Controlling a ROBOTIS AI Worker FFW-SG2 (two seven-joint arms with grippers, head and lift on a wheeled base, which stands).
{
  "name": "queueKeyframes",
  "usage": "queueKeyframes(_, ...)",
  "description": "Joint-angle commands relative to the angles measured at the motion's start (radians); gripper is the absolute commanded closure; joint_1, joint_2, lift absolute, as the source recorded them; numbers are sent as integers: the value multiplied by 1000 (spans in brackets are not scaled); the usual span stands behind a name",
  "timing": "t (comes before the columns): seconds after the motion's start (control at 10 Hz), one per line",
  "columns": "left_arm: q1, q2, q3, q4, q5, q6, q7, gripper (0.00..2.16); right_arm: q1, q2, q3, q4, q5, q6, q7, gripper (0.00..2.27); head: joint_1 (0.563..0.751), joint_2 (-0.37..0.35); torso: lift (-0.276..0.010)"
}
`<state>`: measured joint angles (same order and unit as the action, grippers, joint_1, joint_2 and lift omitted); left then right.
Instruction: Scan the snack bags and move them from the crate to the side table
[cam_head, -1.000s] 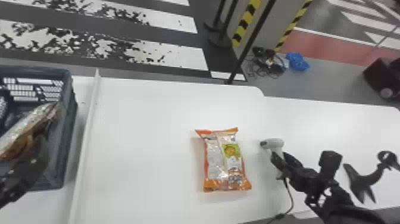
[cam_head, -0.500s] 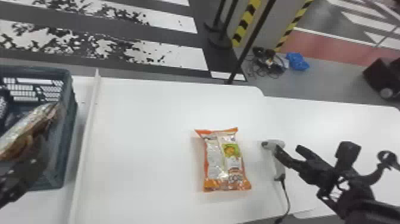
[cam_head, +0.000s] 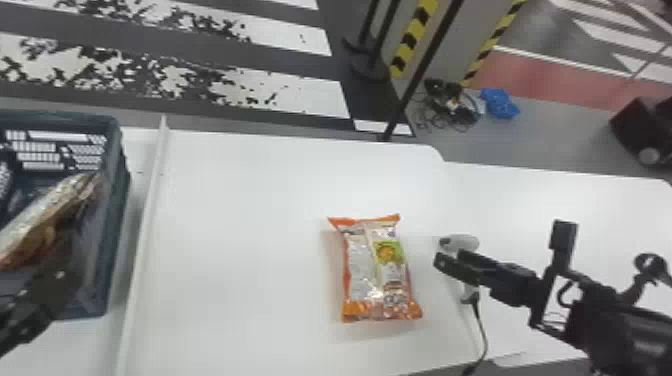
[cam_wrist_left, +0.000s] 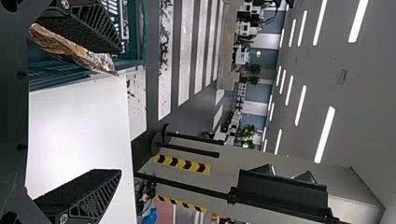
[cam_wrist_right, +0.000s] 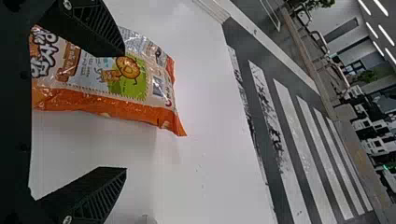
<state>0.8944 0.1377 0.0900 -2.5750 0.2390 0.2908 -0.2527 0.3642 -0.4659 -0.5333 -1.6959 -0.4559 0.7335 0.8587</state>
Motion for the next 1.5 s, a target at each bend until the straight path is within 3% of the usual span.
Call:
queueKeyframes(0.0,6,0,-4,-4,-9,0,0,73,-51,-33,62,47,26,67,46,66,695,-350,-87)
queueKeyframes(0.2,17,2,-4,-10,-12,0,0,73,-140,-89,174,147,56,137,125,80,695,-350,-87)
queueKeyframes(1.0,34,5,-4,-16,-26,0,0,73,-292,-91,391,286,126,97,189,97,695,-280,-87)
queueKeyframes(1.1,34,5,-4,-14,-26,0,0,73,-294,-88,409,286,143,91,184,569,695,-265,-87)
queueKeyframes(1.2,34,5,-4,-14,-26,0,0,73,-294,-85,421,291,166,64,177,1484,695,-254,-87)
queueKeyframes(1.3,34,5,-4,-13,-26,0,1,73,-291,-77,427,297,192,45,171,2078,695,-251,-87)
queueKeyframes(1.4,31,8,-4,-8,-26,0,3,73,-281,-76,427,298,194,33,158,2219,695,-248,-87)
